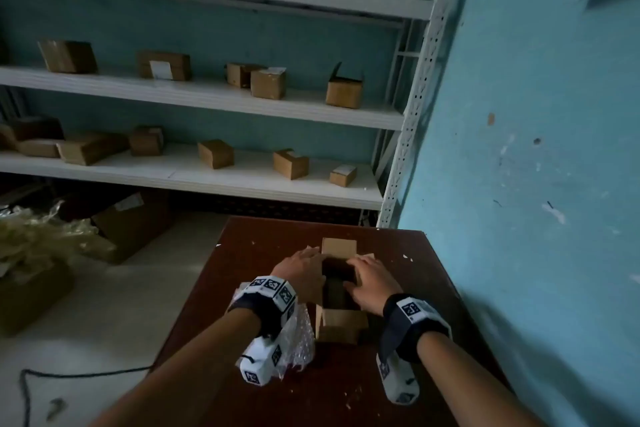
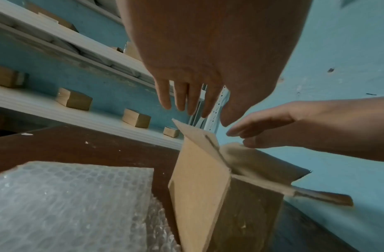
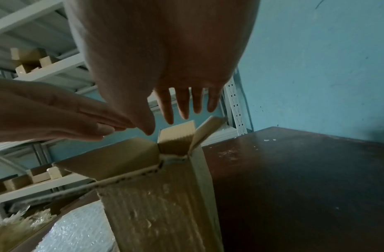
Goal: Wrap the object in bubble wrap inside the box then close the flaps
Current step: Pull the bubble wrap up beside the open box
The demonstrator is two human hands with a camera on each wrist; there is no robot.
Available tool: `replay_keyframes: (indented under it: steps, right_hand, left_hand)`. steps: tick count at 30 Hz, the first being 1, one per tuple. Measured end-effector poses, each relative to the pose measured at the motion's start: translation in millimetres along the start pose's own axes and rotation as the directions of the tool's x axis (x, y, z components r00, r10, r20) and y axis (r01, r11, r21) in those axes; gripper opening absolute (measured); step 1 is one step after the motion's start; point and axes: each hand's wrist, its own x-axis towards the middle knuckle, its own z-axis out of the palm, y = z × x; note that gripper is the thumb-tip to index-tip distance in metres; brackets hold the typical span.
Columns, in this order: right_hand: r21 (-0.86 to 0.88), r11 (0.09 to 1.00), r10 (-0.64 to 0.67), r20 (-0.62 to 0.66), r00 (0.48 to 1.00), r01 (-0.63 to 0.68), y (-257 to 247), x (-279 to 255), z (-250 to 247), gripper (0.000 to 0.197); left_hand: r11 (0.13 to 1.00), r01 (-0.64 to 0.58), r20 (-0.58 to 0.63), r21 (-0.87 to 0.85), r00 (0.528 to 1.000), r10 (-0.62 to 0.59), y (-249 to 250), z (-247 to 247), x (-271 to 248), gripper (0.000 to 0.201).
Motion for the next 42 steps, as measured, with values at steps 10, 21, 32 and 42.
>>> replay_keyframes:
  steps: [10, 21, 32, 42]
  right_hand:
    - [0.297, 0.953, 0.071, -0.039, 0.997, -0.056, 22, 5, 38, 0.069]
    - [0.472, 0.877, 0.111, -0.019, 0.994, -0.089, 36, 1, 62, 0.058]
    - [0.371, 0.929, 0.044, -0.084, 0.996, -0.010, 45, -2, 43, 0.050]
    - [0.323, 0.946, 0.040, -0.052, 0.998, -0.021, 51, 9, 44, 0.051]
  left_hand:
    - [0.990, 0.097, 0.069, -0.103, 0.993, -0.091, -17, 36, 1, 0.057]
    - [0.934, 0.115, 0.077, -0.338, 0.993, -0.094, -14, 54, -5, 0.057]
    - [0.914, -0.122, 0.090, -0.388, 0.981, 0.169, -18, 52, -22, 0.116]
    - [0.955, -0.100, 0.036, -0.281, 0.993, 0.115, -26, 66, -34, 0.120]
